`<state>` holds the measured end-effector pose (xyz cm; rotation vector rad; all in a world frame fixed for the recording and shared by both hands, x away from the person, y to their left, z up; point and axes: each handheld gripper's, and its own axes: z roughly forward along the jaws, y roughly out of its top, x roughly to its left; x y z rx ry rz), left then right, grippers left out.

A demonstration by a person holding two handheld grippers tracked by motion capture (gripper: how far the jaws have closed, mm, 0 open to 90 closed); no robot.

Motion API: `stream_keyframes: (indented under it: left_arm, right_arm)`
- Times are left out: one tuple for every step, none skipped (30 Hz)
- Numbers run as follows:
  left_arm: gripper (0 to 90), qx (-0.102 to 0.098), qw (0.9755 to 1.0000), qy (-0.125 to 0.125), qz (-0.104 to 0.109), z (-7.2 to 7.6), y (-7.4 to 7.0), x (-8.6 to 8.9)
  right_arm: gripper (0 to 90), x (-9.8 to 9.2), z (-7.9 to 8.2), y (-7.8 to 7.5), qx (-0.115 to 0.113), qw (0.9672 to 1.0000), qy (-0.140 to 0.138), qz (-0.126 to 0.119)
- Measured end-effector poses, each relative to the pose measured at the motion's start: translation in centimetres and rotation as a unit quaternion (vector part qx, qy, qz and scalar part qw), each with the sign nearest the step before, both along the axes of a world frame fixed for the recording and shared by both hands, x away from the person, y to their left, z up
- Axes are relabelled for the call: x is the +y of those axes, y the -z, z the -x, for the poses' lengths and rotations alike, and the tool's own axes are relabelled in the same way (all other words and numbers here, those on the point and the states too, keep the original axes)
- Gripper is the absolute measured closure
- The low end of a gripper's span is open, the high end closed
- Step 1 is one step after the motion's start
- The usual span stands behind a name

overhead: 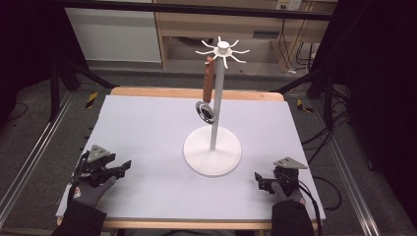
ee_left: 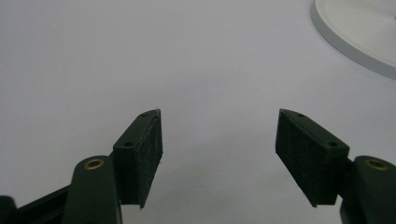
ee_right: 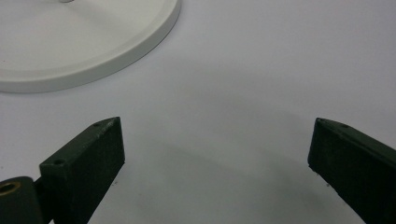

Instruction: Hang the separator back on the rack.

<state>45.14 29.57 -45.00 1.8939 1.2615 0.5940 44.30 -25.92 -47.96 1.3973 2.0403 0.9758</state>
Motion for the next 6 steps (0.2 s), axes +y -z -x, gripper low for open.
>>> stream_keyframes:
  left_arm:
    - [31.4, 0.0, 1.0, -0.001, 0.0, 0.01, 0.03, 0.07]
    - [31.3, 0.002, 1.0, 0.001, -0.002, 0.0, 0.05, 0.16]
    - [31.2, 0.001, 1.0, 0.001, -0.001, -0.03, 0.11, 0.15]
    - [31.1, 0.002, 1.0, 0.0, -0.002, -0.05, 0.13, 0.17]
    - [31.0, 0.002, 1.0, -0.001, -0.001, -0.08, 0.17, 0.2]
    - [30.9, 0.001, 1.0, -0.001, -0.001, -0.1, 0.2, 0.22]
  right_arm:
    - [4.2, -0.03, 0.0, 0.01, 0.001, 1.0, 0.002, 0.0]
    - [4.3, -0.06, 0.01, 0.03, 0.001, 1.0, 0.004, -0.004]
    - [4.2, -0.16, -0.01, 0.08, 0.001, 1.0, 0.006, -0.005]
    - [4.2, -0.3, -0.02, 0.1, 0.003, 1.0, 0.006, -0.006]
    - [4.2, -0.46, -0.11, 0.21, 0.0, 1.0, 0.006, -0.002]
    - [4.3, -0.52, -0.11, 0.24, 0.002, 0.9999, 0.012, -0.004]
